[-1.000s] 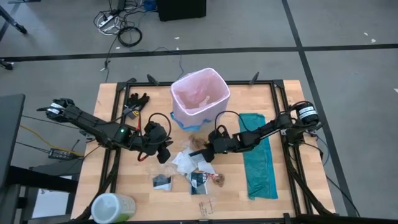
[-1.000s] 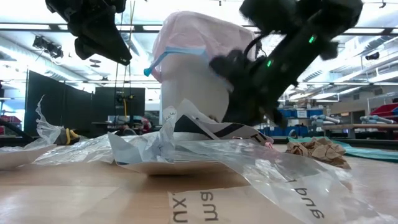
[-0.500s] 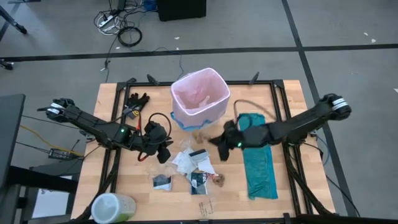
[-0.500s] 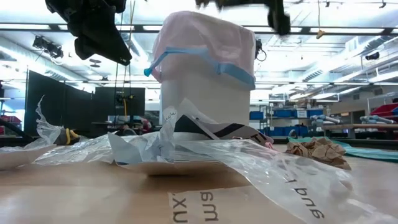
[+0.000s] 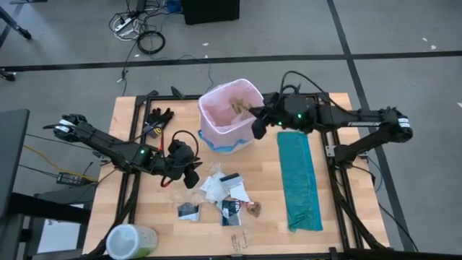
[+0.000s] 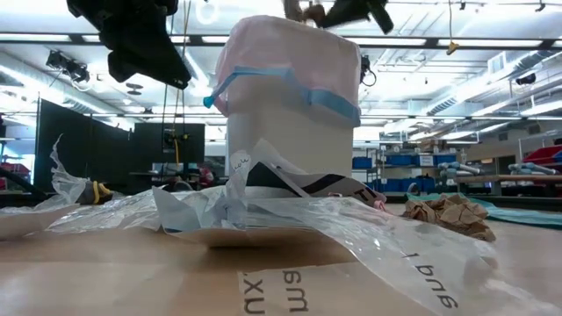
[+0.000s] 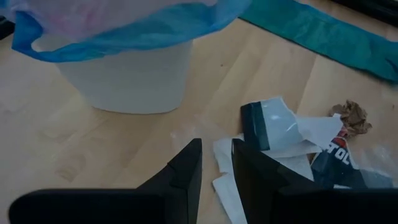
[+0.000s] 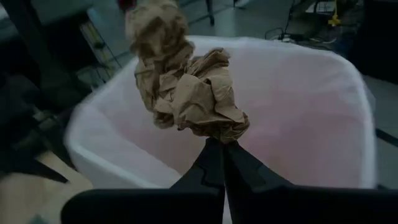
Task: Place trash/remove bag and relplace
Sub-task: Put the brown paper into the white trash bin
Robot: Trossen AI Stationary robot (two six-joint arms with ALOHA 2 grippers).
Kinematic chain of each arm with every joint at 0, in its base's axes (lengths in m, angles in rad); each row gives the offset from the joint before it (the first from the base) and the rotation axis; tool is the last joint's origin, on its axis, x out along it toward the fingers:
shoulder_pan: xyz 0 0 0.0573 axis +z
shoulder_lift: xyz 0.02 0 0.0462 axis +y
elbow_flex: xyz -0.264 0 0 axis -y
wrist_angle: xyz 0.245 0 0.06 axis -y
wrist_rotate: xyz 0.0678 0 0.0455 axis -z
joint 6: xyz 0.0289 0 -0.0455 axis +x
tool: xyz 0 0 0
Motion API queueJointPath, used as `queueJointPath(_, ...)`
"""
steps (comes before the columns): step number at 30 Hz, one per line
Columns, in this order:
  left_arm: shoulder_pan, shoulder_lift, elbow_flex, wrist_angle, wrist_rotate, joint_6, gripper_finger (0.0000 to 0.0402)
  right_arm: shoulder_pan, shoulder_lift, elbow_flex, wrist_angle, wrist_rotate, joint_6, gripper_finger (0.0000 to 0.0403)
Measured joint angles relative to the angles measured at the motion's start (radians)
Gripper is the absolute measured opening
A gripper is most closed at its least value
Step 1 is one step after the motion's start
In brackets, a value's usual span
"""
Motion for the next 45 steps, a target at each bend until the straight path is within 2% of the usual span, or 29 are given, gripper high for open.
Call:
queueJointPath(4,0.000,0.000,0.000,0.013,0.000,-0.001,0.0096,-0.041,-0.004,0.000,-0.005,-0.062,-0.067,0.0034)
queueJointPath(11,0.000,0.000,0.000,0.023,0.000,-0.003,0.0096,-0.036,-0.009,0.001,0.042,-0.075,-0.096,0.0188)
queueJointPath(15,0.000,0.000,0.000,0.003,0.002,0.008,0.0096,0.029,-0.019,0.001,0.071,-0.211,-0.020,0.0243)
queueJointPath(17,0.000,0.000,0.000,-0.010,0.016,0.009,0.0096,0.097,-0.018,0.002,0.029,-0.275,0.025,0.0249)
queueJointPath(19,0.000,0.000,0.000,-0.042,0.043,0.017,0.0096,0.179,0.000,0.002,-0.060,-0.286,0.056,0.0245)
queueJointPath(24,-0.001,0.000,0.000,-0.109,0.064,0.021,0.0096,0.377,0.076,0.000,-0.326,-0.210,0.194,0.0227)
queueJointPath(28,-0.001,0.000,0.000,-0.086,0.064,0.021,0.0096,0.487,0.190,0.000,-0.404,-0.145,0.278,0.0229)
queueJointPath(33,-0.001,0.000,0.000,-0.080,0.064,0.020,0.0096,0.548,0.337,-0.002,-0.330,-0.134,0.381,0.0249)
queueJointPath(36,-0.001,0.000,0.000,-0.081,0.085,0.018,0.0096,0.553,0.343,0.002,-0.263,-0.133,0.390,0.0260)
queueJointPath(40,-0.001,0.000,0.000,-0.081,0.101,0.020,0.0096,0.588,0.343,-0.006,-0.286,-0.134,0.439,0.0265)
queueJointPath(45,-0.001,0.000,0.000,-0.081,0.115,0.023,0.0096,0.659,0.343,-0.108,-0.220,-0.140,0.590,0.0263)
